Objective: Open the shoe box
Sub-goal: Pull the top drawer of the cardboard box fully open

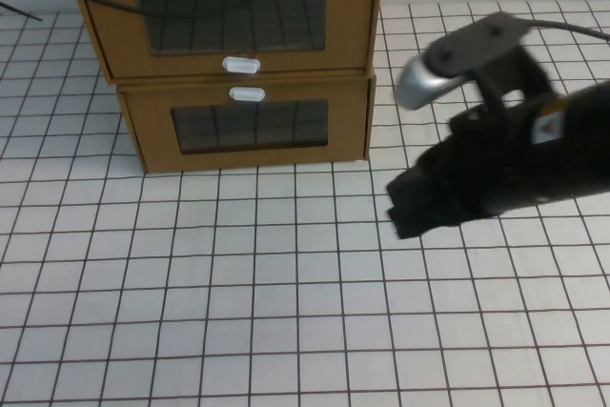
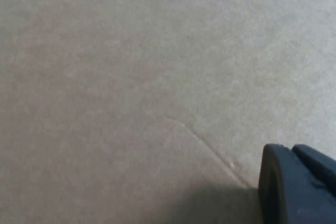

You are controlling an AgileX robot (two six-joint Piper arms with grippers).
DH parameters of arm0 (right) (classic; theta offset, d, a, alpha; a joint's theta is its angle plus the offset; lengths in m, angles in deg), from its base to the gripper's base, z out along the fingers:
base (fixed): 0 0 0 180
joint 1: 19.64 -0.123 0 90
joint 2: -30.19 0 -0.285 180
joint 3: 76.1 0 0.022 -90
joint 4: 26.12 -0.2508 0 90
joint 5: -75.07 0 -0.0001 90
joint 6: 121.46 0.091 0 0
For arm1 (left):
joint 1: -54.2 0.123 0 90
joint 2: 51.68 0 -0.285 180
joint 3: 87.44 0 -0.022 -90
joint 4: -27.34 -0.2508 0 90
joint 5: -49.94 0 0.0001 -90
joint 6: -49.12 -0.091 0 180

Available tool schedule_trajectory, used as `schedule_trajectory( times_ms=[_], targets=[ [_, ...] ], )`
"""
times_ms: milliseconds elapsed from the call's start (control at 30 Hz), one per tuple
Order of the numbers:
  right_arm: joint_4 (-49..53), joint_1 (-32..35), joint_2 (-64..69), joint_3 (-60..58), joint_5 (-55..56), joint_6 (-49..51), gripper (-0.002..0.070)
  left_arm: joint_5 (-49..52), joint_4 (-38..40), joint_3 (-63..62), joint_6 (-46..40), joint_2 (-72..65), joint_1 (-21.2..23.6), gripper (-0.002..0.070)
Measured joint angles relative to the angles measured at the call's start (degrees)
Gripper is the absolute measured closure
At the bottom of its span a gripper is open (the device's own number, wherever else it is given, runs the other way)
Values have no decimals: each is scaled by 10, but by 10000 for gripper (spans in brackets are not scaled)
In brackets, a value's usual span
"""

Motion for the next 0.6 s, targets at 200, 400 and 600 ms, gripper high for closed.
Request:
schedule_trajectory(
  times_ms=[200, 400, 600],
  targets=[
    [213, -121, 118, 103, -2, 105, 689, 1, 0, 0, 0, 0, 0, 679],
    [516, -197, 178, 130, 4, 221, 689, 2, 0, -1, 1, 0, 0, 679],
    [800, -218, 226, 131, 49, 357, 681, 3, 0, -1, 5, 0, 0, 679]
  ],
)
